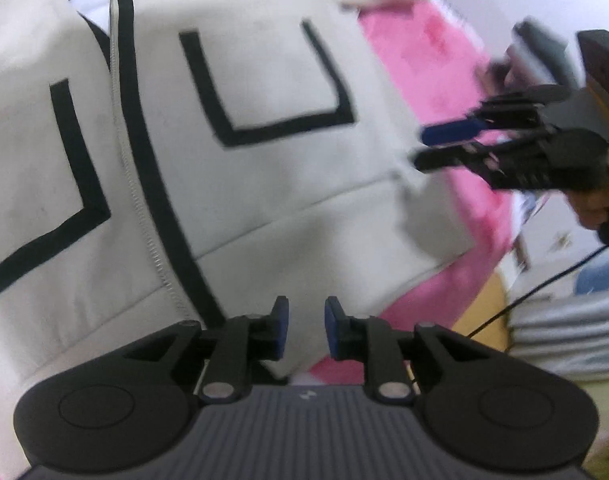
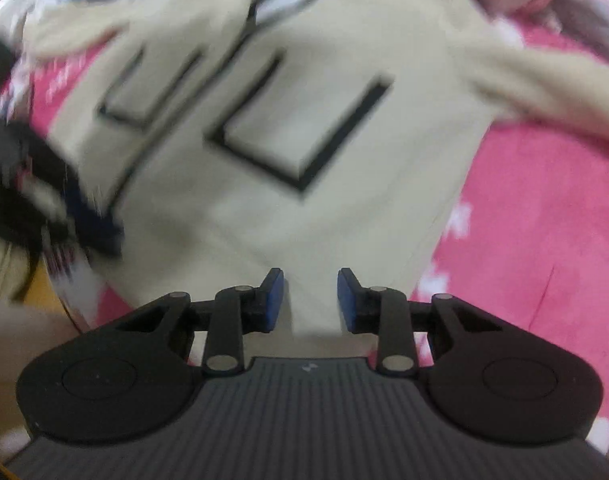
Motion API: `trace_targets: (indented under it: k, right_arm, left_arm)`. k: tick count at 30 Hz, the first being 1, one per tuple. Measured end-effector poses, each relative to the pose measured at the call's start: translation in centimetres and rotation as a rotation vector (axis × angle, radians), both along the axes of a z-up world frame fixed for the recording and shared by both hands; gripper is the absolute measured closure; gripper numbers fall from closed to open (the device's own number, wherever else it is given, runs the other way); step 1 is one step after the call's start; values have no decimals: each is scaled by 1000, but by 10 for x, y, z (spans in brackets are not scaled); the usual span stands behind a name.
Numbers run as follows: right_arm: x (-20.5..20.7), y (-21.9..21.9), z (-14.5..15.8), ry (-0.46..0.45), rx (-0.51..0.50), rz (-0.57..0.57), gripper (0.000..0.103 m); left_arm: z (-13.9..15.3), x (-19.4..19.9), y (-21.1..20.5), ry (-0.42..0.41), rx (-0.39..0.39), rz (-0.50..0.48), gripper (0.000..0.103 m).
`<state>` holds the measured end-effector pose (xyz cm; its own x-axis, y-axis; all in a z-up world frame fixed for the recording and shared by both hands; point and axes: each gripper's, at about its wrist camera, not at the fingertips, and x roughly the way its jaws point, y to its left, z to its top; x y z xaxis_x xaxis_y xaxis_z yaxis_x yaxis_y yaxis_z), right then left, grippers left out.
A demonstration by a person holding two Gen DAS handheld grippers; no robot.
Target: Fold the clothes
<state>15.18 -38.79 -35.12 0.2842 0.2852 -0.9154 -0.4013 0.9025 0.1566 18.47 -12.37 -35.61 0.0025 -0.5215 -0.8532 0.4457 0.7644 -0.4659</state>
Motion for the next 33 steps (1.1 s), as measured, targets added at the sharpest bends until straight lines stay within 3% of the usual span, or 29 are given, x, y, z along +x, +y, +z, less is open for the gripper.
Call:
trace_targets:
  k: [3, 7, 10, 12, 16, 19, 21, 27, 33]
  right_arm:
    - [22, 10, 13, -60, 33, -11, 75]
    - [70, 26, 12, -116, 46, -59, 75]
    - [110, 45, 5, -173, 85, -83, 75]
    - [134, 56, -1, -208, 116, -97, 75]
    - [170, 65, -56, -91, 93, -149, 73]
    - [173, 65, -67, -59, 91, -179, 70]
    - [171, 64, -51, -58, 82, -220, 67]
    - [146, -5, -16, -112, 206, -493, 52]
    - [120, -139, -15, -129, 270, -949, 51]
  left_arm:
    - [5, 0, 7, -34, -44, 64, 82]
    - [-3, 3, -1, -80, -15, 124, 82]
    - [-26, 10, -4, -20, 13, 164, 85]
    - [-34, 7, -1, 15, -12, 193, 85]
    - [-39, 0, 0, 29, -40, 191, 85]
    - [-39, 2, 3, 44, -55, 185, 85]
    - [-41, 4, 5, 58, -64, 185, 85]
    - [-45, 12, 3, 82, -50, 185, 84]
    - [-18, 23, -1, 42, -8, 277, 80]
